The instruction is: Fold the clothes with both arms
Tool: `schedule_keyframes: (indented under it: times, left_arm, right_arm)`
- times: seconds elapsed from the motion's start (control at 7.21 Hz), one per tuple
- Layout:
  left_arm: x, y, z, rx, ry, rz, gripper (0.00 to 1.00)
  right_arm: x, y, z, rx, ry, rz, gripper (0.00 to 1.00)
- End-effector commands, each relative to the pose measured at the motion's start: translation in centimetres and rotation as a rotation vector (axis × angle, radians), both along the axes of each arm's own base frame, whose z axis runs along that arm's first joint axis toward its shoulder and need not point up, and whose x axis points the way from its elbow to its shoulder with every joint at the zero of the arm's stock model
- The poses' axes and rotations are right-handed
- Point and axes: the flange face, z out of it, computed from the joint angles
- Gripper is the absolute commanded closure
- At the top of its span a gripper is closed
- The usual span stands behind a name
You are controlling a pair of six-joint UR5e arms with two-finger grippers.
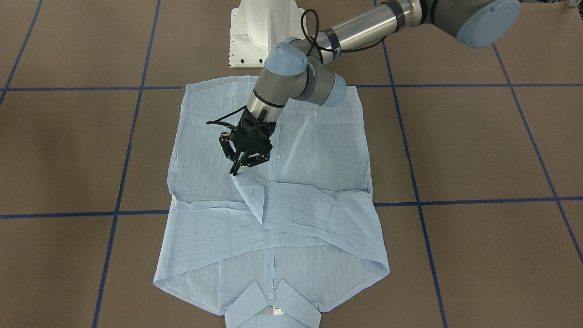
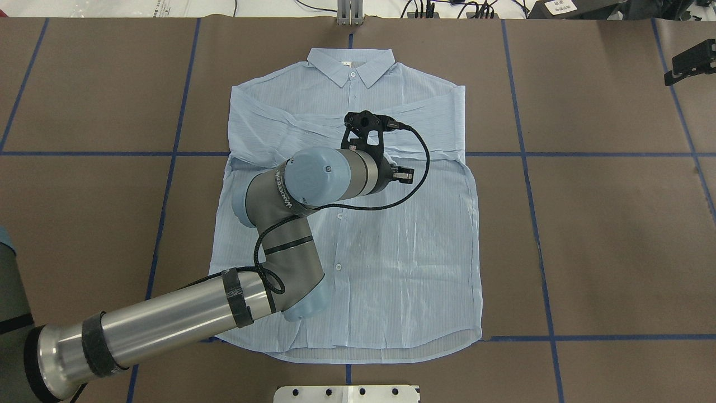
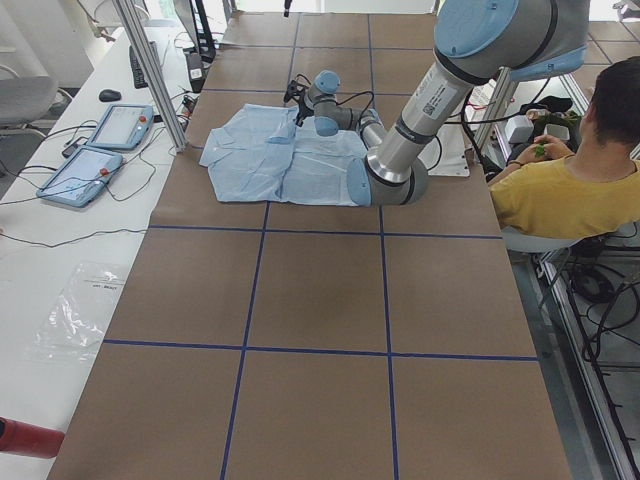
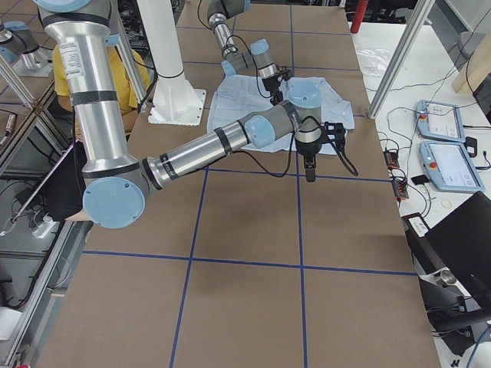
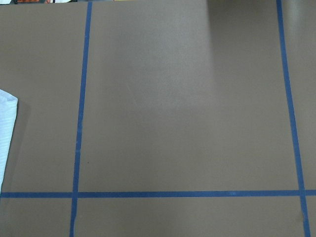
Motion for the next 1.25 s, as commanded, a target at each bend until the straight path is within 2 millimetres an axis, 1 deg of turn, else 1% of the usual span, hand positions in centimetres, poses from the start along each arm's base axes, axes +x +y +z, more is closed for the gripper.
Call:
schedule_keyframes:
  times: [0.0,0.14,0.28,0.42,0.55,0.69,0.83,0.97,1.11]
  left_arm:
    - [-0.4,0.5,-0.7,0.021,0.017,0.020,0.00]
    - [-1.4,1.5,0.1,0.065,-0.013,0.102,0.00]
    - [-4.7,0.3,0.7,0.095,-0.078,0.124,0.00]
    - [-8.4,-0.6,1.6,0.099,-0.144,0.156,0.00]
    - [-11.8,-1.1,3.0,0.114,-0.195,0.151,0.00]
    - [-14.9,-2.1,5.3,0.161,-0.239,0.138,0.00]
    - [-18.7,-3.9,7.4,0.200,-0.272,0.141,0.00]
    - [-22.2,-5.3,9.6,0.231,-0.293,0.178,0.00]
    - [-25.5,-6.0,11.2,0.277,-0.321,0.198,0.00]
  right_arm:
    - [-0.5,0.2,-0.7,-0.015,-0.027,0.036,0.00]
    - [-2.3,0.4,-1.8,0.000,-0.073,0.063,0.00]
    - [-5.6,1.0,-2.9,-0.020,-0.126,0.089,0.00]
    - [-9.7,2.6,-5.2,-0.023,-0.147,0.117,0.00]
    - [-13.8,4.8,-7.4,-0.039,-0.161,0.151,0.00]
    - [-19.0,6.6,-9.6,-0.028,-0.162,0.163,0.00]
    - [-24.9,7.3,-11.9,0.007,-0.133,0.142,0.00]
    - [-29.6,5.7,-15.2,0.003,-0.089,0.131,0.00]
    - [-34.8,3.9,-17.3,0.039,-0.030,0.131,0.00]
